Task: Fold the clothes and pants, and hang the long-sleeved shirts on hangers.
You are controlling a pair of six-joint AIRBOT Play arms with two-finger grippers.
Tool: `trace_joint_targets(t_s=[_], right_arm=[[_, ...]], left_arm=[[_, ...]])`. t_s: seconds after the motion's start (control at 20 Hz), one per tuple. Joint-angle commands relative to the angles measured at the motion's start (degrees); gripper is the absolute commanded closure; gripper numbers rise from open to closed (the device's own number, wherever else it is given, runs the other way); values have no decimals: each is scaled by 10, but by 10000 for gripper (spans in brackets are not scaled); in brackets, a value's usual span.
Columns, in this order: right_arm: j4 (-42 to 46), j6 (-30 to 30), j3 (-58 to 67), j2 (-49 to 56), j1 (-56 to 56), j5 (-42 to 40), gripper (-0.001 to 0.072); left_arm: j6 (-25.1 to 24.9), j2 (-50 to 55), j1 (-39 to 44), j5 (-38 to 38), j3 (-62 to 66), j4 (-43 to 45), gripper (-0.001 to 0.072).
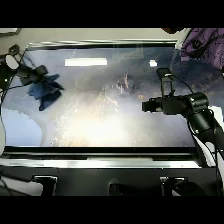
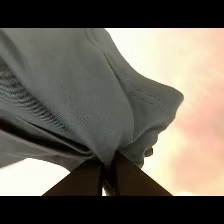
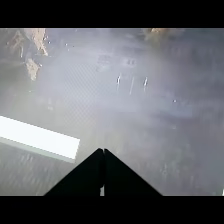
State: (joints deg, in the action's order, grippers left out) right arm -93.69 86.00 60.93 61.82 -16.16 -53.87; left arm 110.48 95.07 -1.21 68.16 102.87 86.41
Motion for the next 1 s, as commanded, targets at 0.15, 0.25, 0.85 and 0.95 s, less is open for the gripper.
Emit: trace_joint_targets(t_s=[0.15, 0.25, 0.85, 0.95], right_arm=[[-1, 0, 1, 0, 0, 0, 684], [-1, 0, 1, 0, 0, 0, 684], [-1, 0, 1, 0, 0, 33, 683], [-5, -1, 1, -1, 0, 18, 683]], left_arm=[[124, -209, 258, 61, -189, -41, 697], [143, -207, 343, 40, -218, -42, 695], [178, -185, 333, 70, -261, 34, 99], [120, -211, 287, 108, -255, 87, 100]])
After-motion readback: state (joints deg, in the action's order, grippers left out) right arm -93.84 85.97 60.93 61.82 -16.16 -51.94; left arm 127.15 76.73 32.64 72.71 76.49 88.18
